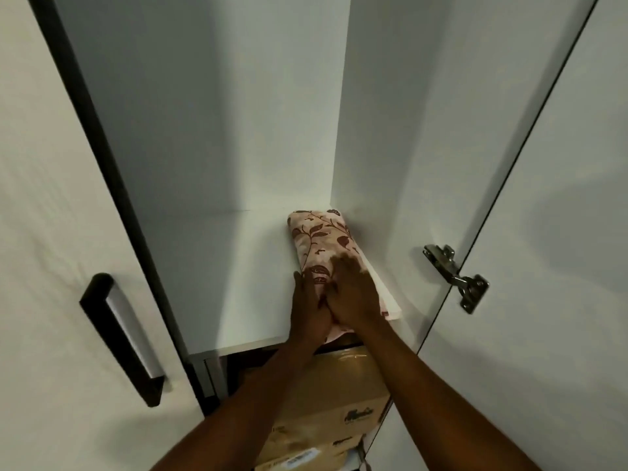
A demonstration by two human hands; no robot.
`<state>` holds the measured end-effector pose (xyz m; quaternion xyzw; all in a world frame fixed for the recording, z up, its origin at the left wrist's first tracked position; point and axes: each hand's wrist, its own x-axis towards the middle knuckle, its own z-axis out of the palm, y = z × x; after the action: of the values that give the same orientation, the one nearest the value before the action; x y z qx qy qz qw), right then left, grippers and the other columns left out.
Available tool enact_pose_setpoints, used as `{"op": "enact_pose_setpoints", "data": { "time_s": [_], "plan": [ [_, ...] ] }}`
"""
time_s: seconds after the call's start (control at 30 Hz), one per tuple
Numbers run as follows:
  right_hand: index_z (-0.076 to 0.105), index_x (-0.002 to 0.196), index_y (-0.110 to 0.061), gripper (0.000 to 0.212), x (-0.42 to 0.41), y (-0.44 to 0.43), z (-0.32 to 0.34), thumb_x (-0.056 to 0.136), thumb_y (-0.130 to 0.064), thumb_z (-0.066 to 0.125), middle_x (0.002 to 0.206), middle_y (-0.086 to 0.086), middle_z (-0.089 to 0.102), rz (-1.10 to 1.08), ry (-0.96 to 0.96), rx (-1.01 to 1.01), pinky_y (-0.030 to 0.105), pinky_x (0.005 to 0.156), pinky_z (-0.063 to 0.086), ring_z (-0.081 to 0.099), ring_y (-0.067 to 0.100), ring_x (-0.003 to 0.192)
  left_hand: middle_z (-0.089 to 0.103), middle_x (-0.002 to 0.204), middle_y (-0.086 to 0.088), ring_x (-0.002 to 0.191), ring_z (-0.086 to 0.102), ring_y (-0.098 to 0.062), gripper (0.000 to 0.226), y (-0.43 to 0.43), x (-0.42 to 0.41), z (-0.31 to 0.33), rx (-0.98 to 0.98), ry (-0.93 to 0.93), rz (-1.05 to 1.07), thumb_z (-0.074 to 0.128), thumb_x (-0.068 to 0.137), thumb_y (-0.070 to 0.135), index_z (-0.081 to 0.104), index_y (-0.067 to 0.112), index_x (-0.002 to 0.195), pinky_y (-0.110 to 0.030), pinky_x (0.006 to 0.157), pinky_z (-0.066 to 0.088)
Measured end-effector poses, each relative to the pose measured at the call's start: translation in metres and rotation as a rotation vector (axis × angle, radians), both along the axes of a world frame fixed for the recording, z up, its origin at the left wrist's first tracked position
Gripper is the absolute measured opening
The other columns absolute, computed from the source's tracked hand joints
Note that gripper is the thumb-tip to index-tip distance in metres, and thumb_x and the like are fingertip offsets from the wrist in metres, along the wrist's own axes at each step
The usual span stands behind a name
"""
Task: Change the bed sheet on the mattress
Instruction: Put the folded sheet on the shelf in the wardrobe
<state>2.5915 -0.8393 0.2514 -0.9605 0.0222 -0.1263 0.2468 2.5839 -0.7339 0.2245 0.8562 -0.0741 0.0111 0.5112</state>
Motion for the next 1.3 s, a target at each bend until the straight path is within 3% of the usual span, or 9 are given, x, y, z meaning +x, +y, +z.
{"op": "enact_pose_setpoints", "data": {
  "time_s": [0.1,0.23,0.33,0.47,0.7,0.87,1.03,1.1,1.3],
  "plan": [
    [0.019,0.162,-0.023,0.078,0.016,-0.008,-0.018,0.090,-0.051,0.013,0.170,0.003,0.013,0.053,0.103,-0.019,0.047,0.127,0.008,0.006,0.020,0.158,-0.011,0.168,-0.014,0.156,-0.002,-0.027,0.077,-0.003,0.017,-0.008,0.089,-0.039,-0.068,0.047,0.105,0.036,-0.002,0.012,0.160,-0.032,0.126,0.007],
    [0.019,0.163,-0.023,0.089,0.054,-0.024,-0.023,0.086,-0.061,-0.006,0.170,0.005,0.017,0.059,0.048,-0.152,0.048,0.127,0.011,0.010,0.022,0.157,-0.010,0.165,-0.023,0.155,-0.006,-0.038,0.084,-0.003,0.056,-0.010,0.234,-0.102,-0.130,0.042,0.096,0.045,0.003,0.004,0.159,-0.048,0.126,0.012],
    [0.022,0.162,-0.026,0.086,0.082,-0.036,-0.024,0.089,-0.061,-0.005,0.169,0.004,0.021,0.083,0.037,-0.168,0.047,0.125,0.013,0.015,0.022,0.156,-0.012,0.163,-0.028,0.152,-0.012,-0.043,0.089,-0.007,0.083,-0.010,0.359,-0.137,-0.164,0.050,0.097,0.046,0.001,0.004,0.158,-0.047,0.126,-0.003],
    [0.023,0.162,-0.027,0.069,0.107,-0.049,-0.022,0.099,-0.054,0.011,0.168,0.004,0.022,0.113,0.038,-0.147,0.047,0.127,0.011,0.017,0.023,0.156,-0.012,0.164,-0.028,0.151,-0.017,-0.046,0.120,-0.015,0.120,-0.031,0.588,-0.184,-0.207,0.030,0.073,0.082,-0.005,0.007,0.160,-0.053,0.125,-0.006],
    [0.008,0.164,-0.025,0.075,0.110,-0.049,-0.022,0.096,-0.056,0.007,0.171,0.006,0.007,0.135,0.104,-0.184,0.048,0.126,0.003,0.003,0.024,0.158,-0.017,0.164,-0.026,0.152,-0.017,-0.042,0.122,-0.011,0.113,-0.014,0.506,-0.140,-0.205,0.059,0.079,0.073,-0.016,0.014,0.155,-0.047,0.125,-0.009],
    [-0.009,0.162,-0.015,0.091,0.061,-0.046,-0.029,0.090,-0.070,0.004,0.170,0.014,-0.007,0.044,0.069,-0.171,0.048,0.126,0.002,-0.004,0.030,0.157,-0.019,0.163,-0.025,0.152,-0.017,-0.041,0.115,0.000,0.076,-0.005,0.403,-0.132,-0.180,0.065,0.091,0.054,-0.018,0.008,0.156,-0.043,0.122,-0.010],
    [-0.003,0.162,-0.006,0.086,-0.027,-0.032,-0.043,0.103,-0.055,0.037,0.169,0.017,-0.005,-0.144,0.081,-0.113,0.044,0.127,0.009,0.003,0.034,0.157,-0.021,0.166,-0.014,0.153,-0.018,-0.031,0.114,0.018,0.017,-0.010,0.288,-0.029,-0.179,0.071,0.090,0.043,-0.018,0.022,0.158,-0.041,0.124,-0.002],
    [-0.001,0.161,-0.004,0.081,-0.060,-0.020,-0.040,0.106,-0.051,0.034,0.169,0.018,-0.002,-0.183,0.101,-0.147,0.043,0.126,0.008,0.007,0.033,0.157,-0.017,0.167,-0.013,0.154,-0.016,-0.030,0.109,0.029,-0.013,-0.012,0.326,-0.041,-0.206,0.066,0.092,0.045,-0.017,0.022,0.158,-0.041,0.124,-0.001],
    [0.010,0.160,0.000,0.085,-0.156,0.010,-0.057,0.100,-0.045,0.051,0.166,0.025,0.012,-0.230,0.190,-0.212,0.044,0.120,0.031,0.028,0.040,0.149,-0.005,0.168,-0.012,0.155,-0.011,-0.034,0.098,0.070,-0.087,-0.027,0.691,-0.242,-0.362,0.060,0.092,0.048,-0.001,0.016,0.161,-0.048,0.124,0.008]
  ]
}}
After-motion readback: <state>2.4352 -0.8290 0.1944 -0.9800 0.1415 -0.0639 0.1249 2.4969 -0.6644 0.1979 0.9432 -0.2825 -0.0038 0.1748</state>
